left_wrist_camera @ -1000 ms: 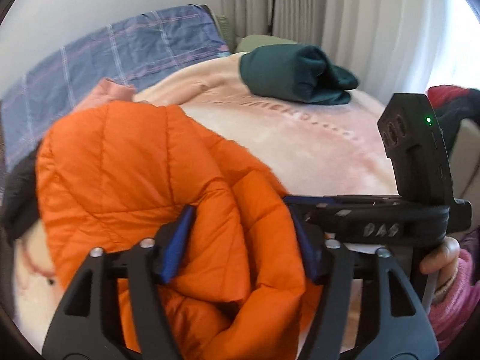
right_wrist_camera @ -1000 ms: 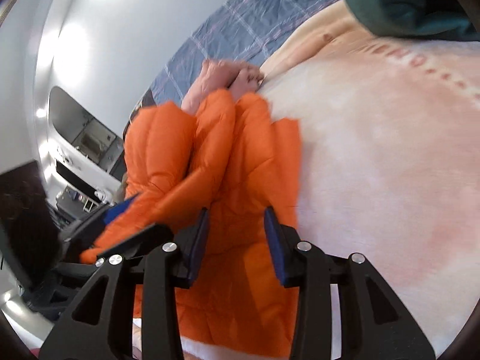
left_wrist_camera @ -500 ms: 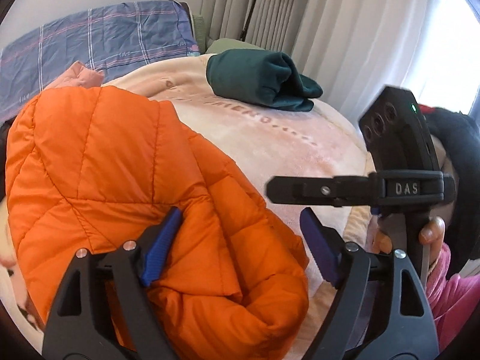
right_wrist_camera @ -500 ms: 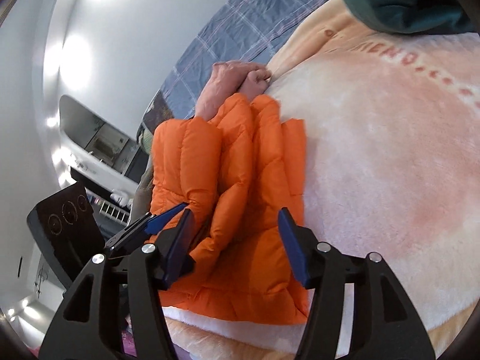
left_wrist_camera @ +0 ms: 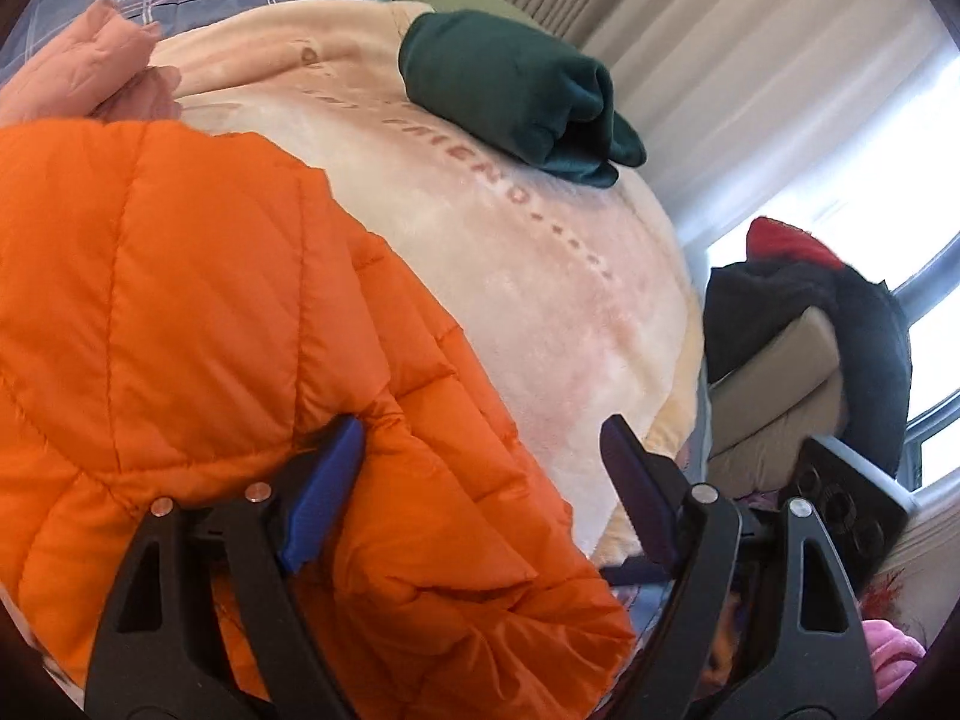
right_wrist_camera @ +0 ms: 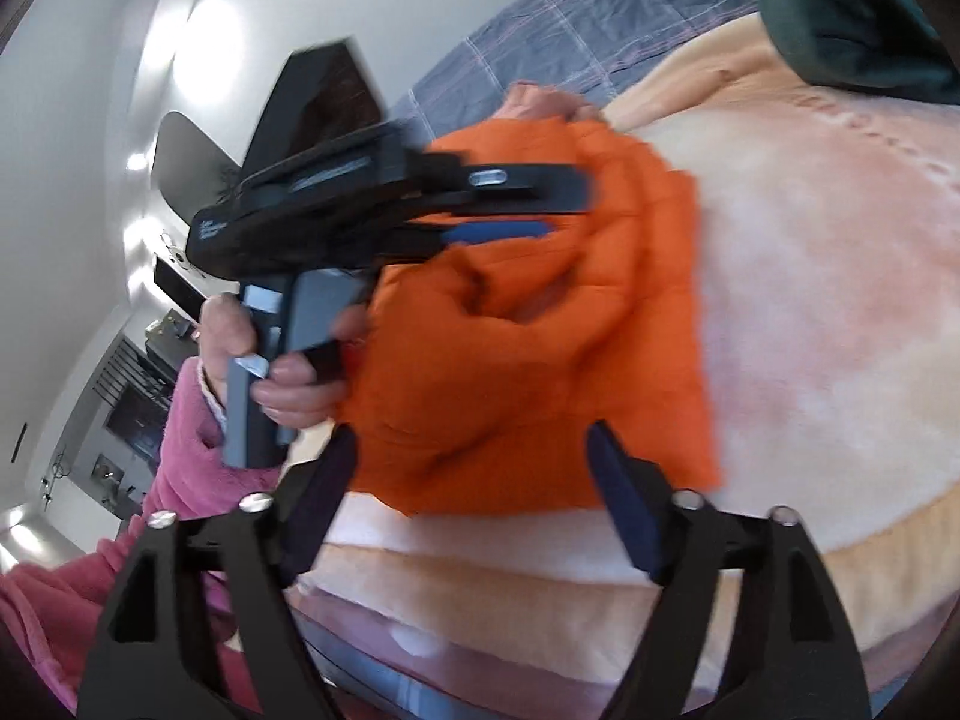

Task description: Fold large clothes

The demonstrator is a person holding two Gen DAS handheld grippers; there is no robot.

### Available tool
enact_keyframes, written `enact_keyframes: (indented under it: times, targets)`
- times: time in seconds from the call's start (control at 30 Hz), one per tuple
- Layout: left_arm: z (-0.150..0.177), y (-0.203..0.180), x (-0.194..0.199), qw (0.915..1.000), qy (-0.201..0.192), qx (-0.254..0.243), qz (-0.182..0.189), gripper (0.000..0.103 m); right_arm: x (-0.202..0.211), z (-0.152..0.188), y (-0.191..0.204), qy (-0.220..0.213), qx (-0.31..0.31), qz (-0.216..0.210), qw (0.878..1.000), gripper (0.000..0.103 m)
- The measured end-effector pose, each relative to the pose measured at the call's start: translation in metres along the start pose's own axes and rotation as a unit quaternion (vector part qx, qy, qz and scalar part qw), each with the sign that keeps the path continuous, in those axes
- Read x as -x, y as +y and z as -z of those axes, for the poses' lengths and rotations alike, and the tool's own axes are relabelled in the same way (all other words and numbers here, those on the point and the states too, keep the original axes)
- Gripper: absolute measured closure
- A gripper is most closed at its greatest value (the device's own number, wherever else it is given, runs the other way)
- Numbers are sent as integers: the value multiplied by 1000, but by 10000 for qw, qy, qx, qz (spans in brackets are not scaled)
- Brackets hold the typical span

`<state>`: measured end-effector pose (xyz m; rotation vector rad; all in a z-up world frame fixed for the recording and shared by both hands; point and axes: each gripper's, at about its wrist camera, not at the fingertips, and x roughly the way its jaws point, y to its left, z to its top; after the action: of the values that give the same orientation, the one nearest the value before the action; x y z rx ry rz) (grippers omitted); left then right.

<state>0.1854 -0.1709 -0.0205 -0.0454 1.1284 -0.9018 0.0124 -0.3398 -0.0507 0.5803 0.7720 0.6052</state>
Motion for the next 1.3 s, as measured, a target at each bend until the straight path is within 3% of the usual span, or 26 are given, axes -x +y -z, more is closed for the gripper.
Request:
enact_keyframes:
  times: [0.17,0.2,0.23,0.3,0.4,0.5,0.6,0.7,0.77,0.8,0.83,0.93,1.03,1.07,1.13,1.23,1.3]
  targets:
    - [1,-2,-5,9999,-50,-129,16,20,-24,-17,-5,-92,-537,230,9982,20]
    - [0,-2,-5,9999,-55,-144,21,20,-23,-18,-8,-166,-643,255,9975,37]
    - [-2,-3,-5,9998,-82,-161,18,20,-25,-20,-11,-267,-706,388,9964,75]
    - [-4,-6,0,9996,-194,-206,-72,24,-16,-15,-20,-417,-904,488,9938,87]
    - [-4,-11,28,9959,-715,-364,-418,33,0,-7,-35,-591,-936,815,9905,94]
    - [-2,-9,61,9823,-1331,-612,-1169,43,10,2,-65,-576,-1240,1238,9828,103]
    - [-1,4,71,9725,-1481,-624,-1685,50,10,10,-88,-393,-1784,817,9798,103]
    - [3,21,47,9764,-1167,-626,-1708,49,23,7,-74,-627,-1522,556,9848,98]
    - [7,27,28,9791,-1082,-625,-1603,48,35,4,-54,-795,-1208,313,9890,71]
    - [8,26,23,9800,-1107,-659,-1515,46,38,2,-44,-836,-1043,208,9908,40]
    - [7,23,20,9812,-1146,-684,-1394,46,39,1,-29,-839,-783,130,9933,26]
    - [4,14,10,9838,-1148,-704,-1183,41,26,-1,-5,-485,-385,305,9976,21]
    - [5,8,0,9827,-1126,-828,-1214,38,-3,1,-15,78,-984,347,9945,20]
    - [5,7,-4,9822,-1140,-873,-1213,38,-11,-1,-25,70,-1324,224,9909,24]
    - [7,6,-7,9823,-1205,-874,-1141,37,-11,-2,-29,-137,-1451,114,9893,79]
    - [2,8,-6,9849,-1315,-722,-867,37,1,-6,-18,-497,-1049,442,9923,91]
    - [-3,8,-3,9870,-1347,-653,-593,38,7,-2,-17,-562,-992,604,9916,92]
